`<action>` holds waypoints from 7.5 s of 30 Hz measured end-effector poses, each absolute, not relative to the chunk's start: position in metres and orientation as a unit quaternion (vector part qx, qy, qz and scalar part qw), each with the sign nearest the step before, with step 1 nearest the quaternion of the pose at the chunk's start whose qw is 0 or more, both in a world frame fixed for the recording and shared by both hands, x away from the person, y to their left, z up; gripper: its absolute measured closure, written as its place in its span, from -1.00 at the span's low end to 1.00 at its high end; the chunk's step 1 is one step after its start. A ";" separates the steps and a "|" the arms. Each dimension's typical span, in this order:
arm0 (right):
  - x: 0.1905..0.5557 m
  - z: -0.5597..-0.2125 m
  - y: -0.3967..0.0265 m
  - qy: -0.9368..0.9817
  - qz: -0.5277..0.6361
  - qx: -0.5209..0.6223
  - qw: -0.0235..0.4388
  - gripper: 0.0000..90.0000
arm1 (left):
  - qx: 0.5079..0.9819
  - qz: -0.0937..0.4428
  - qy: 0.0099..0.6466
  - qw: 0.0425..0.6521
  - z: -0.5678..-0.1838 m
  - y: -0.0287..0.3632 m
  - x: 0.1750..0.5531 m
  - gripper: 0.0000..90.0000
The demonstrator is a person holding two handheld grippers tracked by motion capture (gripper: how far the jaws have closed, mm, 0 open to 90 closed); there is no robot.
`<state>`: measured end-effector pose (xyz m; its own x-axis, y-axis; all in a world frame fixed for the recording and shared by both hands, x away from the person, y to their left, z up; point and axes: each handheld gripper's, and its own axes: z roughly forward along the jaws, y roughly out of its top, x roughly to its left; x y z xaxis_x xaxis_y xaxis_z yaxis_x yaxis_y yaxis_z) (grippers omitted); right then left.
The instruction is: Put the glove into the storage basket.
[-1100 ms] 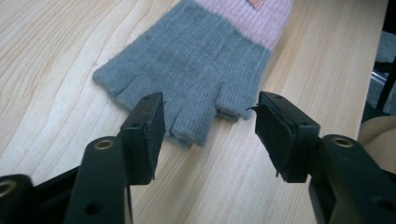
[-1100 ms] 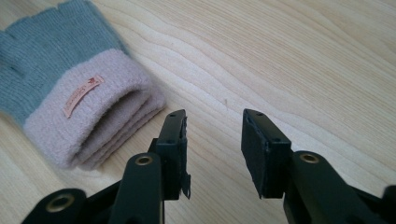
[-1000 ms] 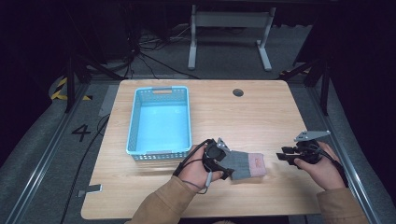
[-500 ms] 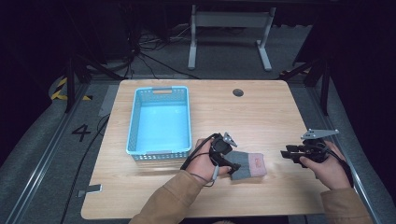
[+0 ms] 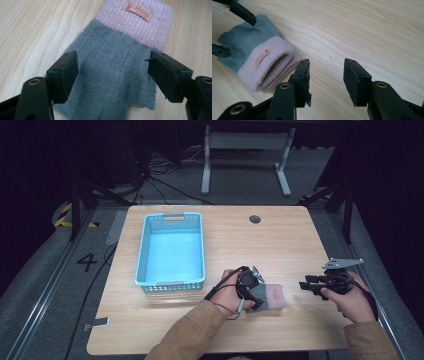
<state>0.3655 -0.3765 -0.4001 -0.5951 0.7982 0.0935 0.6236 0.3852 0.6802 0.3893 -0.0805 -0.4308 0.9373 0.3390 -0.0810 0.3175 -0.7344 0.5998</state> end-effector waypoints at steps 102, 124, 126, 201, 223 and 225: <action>0.387 -0.409 -0.362 0.828 0.351 0.424 0.106 0.25 | 0.876 0.096 0.294 0.370 -0.307 0.085 0.418 0.53; 0.371 -0.416 -0.373 0.822 0.343 0.441 0.107 0.24 | 0.860 0.115 0.348 0.354 -0.324 0.157 0.475 0.52; 0.370 -0.416 -0.373 0.823 0.342 0.440 0.107 0.24 | 0.860 0.117 0.355 0.349 -0.326 0.161 0.477 0.52; 0.373 -0.419 -0.363 0.831 0.345 0.423 0.110 0.17 | 0.807 0.125 0.478 0.322 -0.409 0.170 0.502 0.14; 0.379 -0.416 -0.351 0.836 0.355 0.403 0.110 0.17 | 0.770 0.091 0.574 0.263 -0.413 0.169 0.490 0.98; 0.379 -0.416 -0.350 0.837 0.355 0.402 0.110 0.17 | 0.763 0.091 0.586 0.257 -0.418 0.170 0.493 0.97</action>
